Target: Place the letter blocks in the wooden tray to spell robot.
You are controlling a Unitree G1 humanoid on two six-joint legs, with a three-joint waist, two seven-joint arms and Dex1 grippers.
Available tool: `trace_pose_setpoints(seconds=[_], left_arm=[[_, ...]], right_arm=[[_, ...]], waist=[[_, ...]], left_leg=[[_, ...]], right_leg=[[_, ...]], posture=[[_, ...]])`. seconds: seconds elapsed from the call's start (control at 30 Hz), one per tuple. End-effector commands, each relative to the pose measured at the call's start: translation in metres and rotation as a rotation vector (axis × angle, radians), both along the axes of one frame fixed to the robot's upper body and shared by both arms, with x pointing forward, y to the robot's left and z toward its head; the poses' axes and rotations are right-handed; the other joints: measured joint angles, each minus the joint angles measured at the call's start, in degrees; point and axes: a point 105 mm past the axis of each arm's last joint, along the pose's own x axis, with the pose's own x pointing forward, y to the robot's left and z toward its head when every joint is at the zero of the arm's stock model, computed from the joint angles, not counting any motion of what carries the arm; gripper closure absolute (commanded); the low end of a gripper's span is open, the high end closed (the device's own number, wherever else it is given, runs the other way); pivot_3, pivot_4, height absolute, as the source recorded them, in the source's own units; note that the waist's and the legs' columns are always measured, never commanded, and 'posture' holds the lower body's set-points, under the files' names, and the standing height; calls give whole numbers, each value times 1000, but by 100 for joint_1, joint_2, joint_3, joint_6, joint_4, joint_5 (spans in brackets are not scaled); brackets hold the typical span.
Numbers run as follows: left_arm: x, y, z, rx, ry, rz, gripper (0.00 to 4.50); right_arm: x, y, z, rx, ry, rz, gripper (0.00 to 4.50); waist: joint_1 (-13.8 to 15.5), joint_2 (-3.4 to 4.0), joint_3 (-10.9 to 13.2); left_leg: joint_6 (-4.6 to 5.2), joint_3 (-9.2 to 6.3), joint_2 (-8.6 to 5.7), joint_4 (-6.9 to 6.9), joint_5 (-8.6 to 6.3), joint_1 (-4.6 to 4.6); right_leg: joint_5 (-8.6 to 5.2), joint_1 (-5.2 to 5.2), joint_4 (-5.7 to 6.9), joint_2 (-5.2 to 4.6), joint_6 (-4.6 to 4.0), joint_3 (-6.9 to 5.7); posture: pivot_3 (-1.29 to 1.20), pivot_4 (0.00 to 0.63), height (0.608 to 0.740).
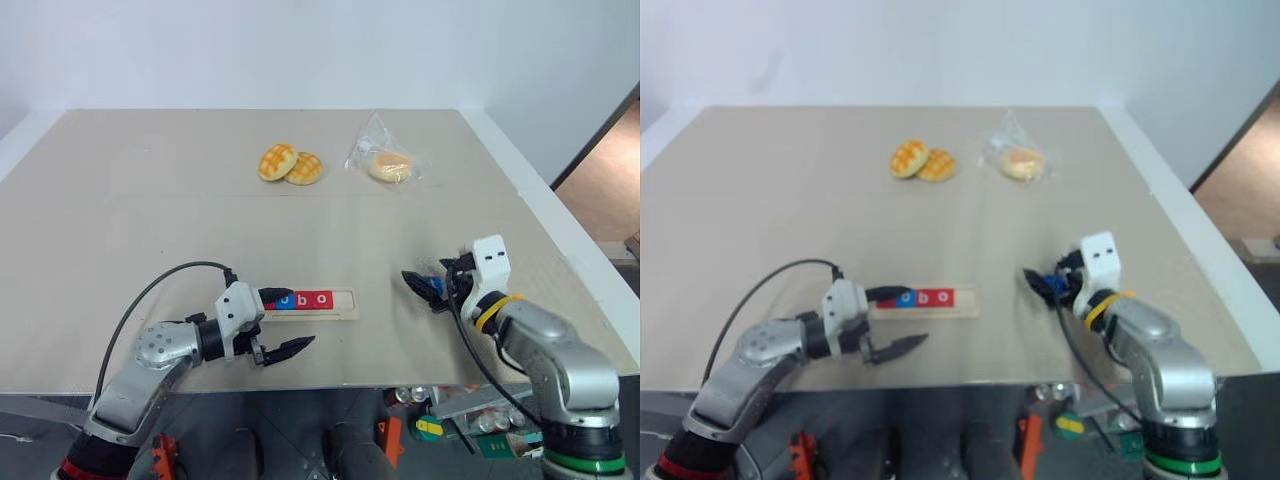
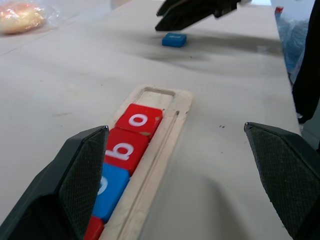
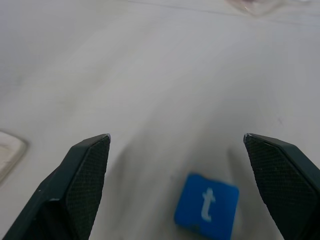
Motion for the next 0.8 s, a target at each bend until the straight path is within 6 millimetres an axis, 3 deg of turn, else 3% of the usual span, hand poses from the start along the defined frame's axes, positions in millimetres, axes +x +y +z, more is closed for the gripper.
trace_pose_setpoints(seconds=[0.03, 0.4, 0.43, 0.47, 0.53, 0.7, 0.8], left_arm=[[-1, -3, 8, -4, -37, -19, 0], [0, -5, 8, 4, -35, -36, 0], [0, -5, 8, 5, -34, -37, 0], [0, -5, 7, 7, -34, -38, 0], [0, -5, 7, 9, -33, -40, 0], [-1, -6, 7, 14, -31, -46, 0], [-1, -6, 6, 19, -30, -50, 0]], right_arm=[[-4, -3, 14, -21, -91, -96, 87], [-7, -5, -17, 28, -40, -260, 87], [-8, -1, -18, 36, -43, -265, 635], [-10, 1, -19, 38, -41, -276, 828], [-14, 9, -25, 61, -20, -281, 1706], [-21, 20, -32, 64, 1, -245, 3293], [-22, 29, -23, 104, -8, -227, 3295]], waist=[[2, 1, 0], [5, 1, -1], [5, 1, -1], [5, 1, -1], [5, 2, -1], [5, 0, -6], [2, 0, -6]], left_leg=[[0, 1, 0, 0, 1, 0], [-1, 7, -2, 1, 1, 0], [-1, 6, -1, 0, 1, -1], [-1, 5, -1, -1, 1, -1], [-1, 4, 0, -3, 1, -1], [-1, 4, -1, -2, 1, 0], [0, 6, 0, -1, 1, 1]], right_leg=[[1, 0, 0, -1, 1, 1], [0, -1, -1, -5, 0, 5], [-1, -1, -1, -4, -1, 4], [-1, -1, -1, -3, -1, 4], [-2, -2, -1, -2, -3, 3], [-6, 0, -1, -5, -10, 3], [-12, 0, -1, -5, -20, 4]], posture=[[0, 150, 740], [0, 150, 740], [0, 150, 740], [0, 150, 740], [0, 150, 740], [0, 150, 740], [0, 150, 740]])
